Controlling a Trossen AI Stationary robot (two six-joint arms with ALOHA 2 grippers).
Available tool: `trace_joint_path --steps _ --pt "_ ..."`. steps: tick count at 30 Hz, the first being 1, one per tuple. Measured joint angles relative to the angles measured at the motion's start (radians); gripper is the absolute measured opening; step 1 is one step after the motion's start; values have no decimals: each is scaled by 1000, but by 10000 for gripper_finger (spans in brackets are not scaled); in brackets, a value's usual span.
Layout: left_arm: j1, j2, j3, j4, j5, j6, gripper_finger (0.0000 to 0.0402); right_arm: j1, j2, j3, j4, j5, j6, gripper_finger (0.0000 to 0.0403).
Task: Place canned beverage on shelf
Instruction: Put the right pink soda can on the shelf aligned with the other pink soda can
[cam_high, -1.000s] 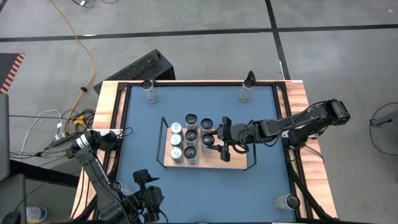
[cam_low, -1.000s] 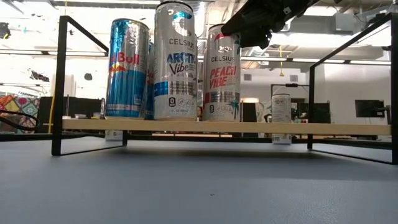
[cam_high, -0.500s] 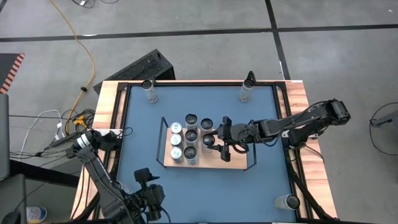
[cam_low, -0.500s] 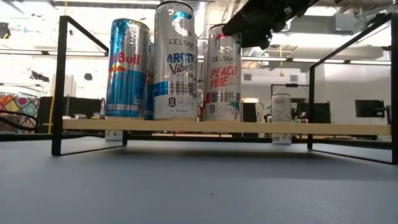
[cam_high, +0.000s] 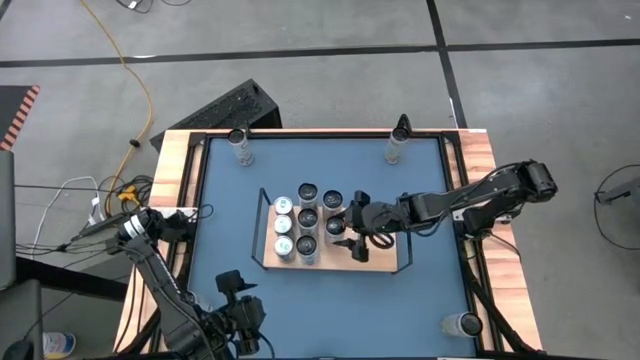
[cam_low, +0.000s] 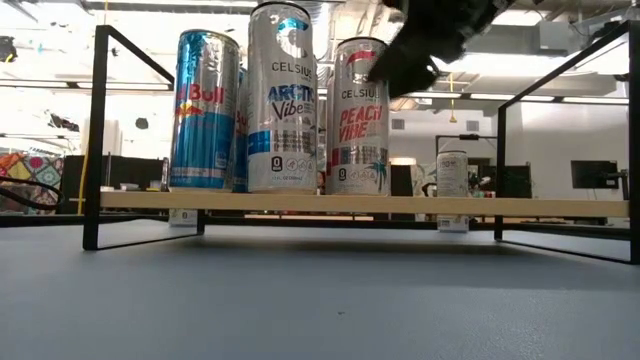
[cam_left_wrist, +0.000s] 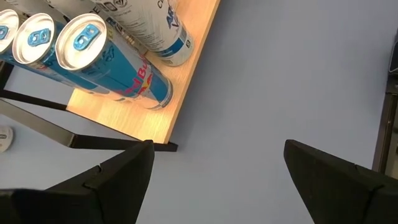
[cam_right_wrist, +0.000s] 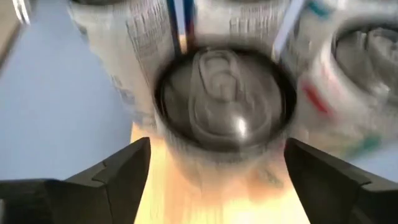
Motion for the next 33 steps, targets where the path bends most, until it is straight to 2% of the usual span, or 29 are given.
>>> trace_joint_path --steps 4,9,13,18,23,28,30,33 --pt "0 0 0 0 0 1 346 8 5 31 -61 7 2 363" --pt "0 0 0 -2 0 1 346 34 -21 41 -163 26 33 358" --pt "0 0 0 -2 -1 6 346 73 -21 40 -197 119 85 338" --pt "0 0 0 -3 -1 9 346 131 -1 38 -237 227 124 262" --pt "0 0 0 -4 -2 9 346 157 15 8 -229 287 232 147" --pt "0 0 0 -5 -20 9 346 170 48 -21 -183 292 279 32" --pt "0 0 0 -5 -24 10 346 179 56 -25 -185 292 280 9" --pt "0 0 0 -4 -24 10 346 176 79 -18 -133 292 275 16"
